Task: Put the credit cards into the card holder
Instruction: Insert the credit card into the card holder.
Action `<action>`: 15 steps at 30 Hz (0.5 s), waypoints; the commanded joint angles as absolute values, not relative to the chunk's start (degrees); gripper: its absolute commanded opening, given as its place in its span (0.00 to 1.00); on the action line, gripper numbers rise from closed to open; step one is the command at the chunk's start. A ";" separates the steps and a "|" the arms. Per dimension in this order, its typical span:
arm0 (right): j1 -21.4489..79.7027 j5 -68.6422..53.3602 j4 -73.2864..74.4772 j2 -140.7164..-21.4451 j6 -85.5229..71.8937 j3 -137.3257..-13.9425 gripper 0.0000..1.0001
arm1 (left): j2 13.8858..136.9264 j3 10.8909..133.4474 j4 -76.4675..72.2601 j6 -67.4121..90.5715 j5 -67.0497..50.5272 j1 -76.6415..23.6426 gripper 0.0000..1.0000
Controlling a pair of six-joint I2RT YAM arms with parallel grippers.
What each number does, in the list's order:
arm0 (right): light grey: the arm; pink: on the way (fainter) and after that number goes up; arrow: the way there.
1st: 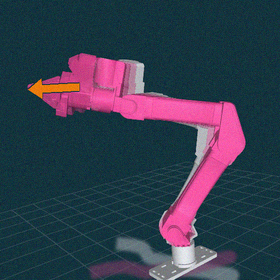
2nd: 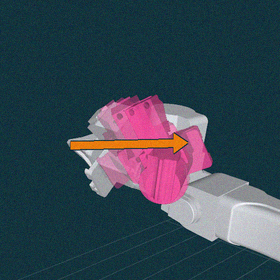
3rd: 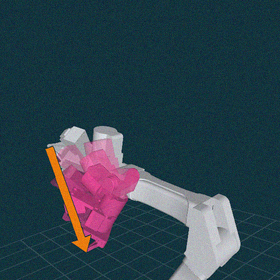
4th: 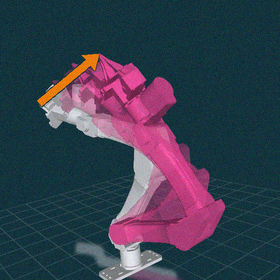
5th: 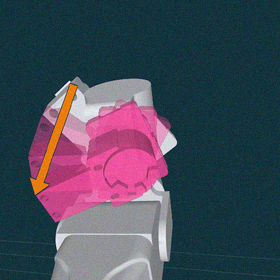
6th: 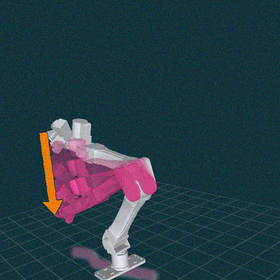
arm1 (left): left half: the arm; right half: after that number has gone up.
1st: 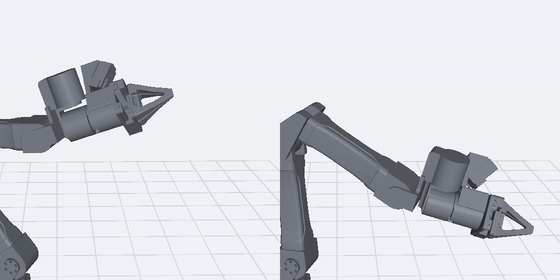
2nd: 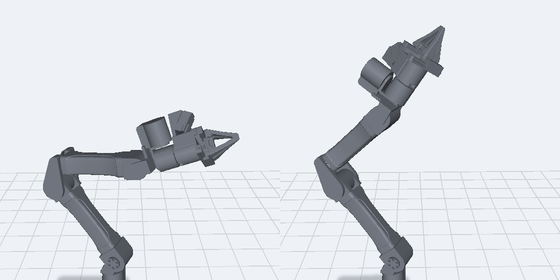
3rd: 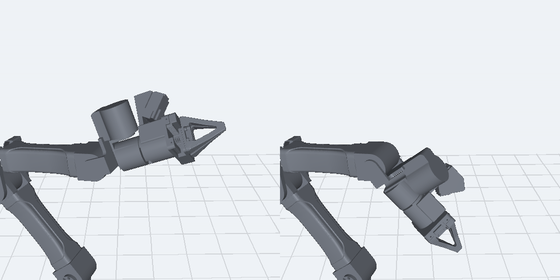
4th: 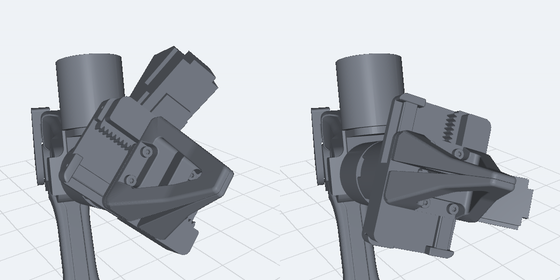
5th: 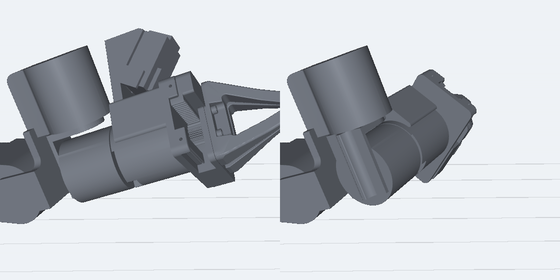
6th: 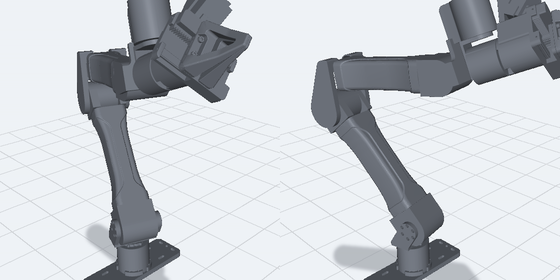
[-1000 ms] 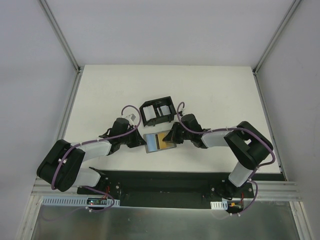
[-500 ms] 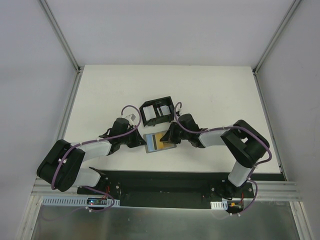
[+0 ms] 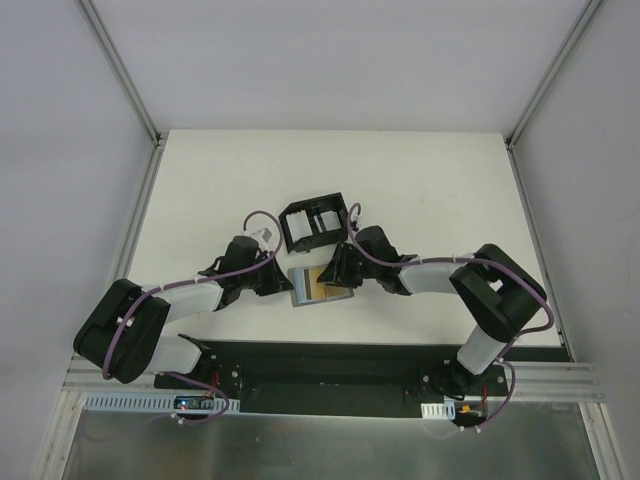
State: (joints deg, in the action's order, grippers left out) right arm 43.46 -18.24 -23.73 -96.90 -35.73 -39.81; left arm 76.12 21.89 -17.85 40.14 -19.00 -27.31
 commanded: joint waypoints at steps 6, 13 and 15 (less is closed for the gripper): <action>44.47 -19.25 -18.81 -99.93 -33.13 -44.64 0.41 | 75.94 21.97 -18.81 40.69 -19.07 -27.25 0.00; 46.58 -19.25 -17.50 -100.20 -30.24 -47.90 0.35 | 76.29 22.24 -18.81 40.52 -19.16 -27.25 0.00; 47.46 -18.11 -14.96 -100.11 -28.31 -49.65 0.30 | 76.38 22.32 -18.90 40.43 -18.99 -27.25 0.00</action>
State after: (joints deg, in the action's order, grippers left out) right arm 45.30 -18.33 -18.28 -99.94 -31.97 -45.54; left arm 76.12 21.85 -17.76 40.32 -18.98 -27.29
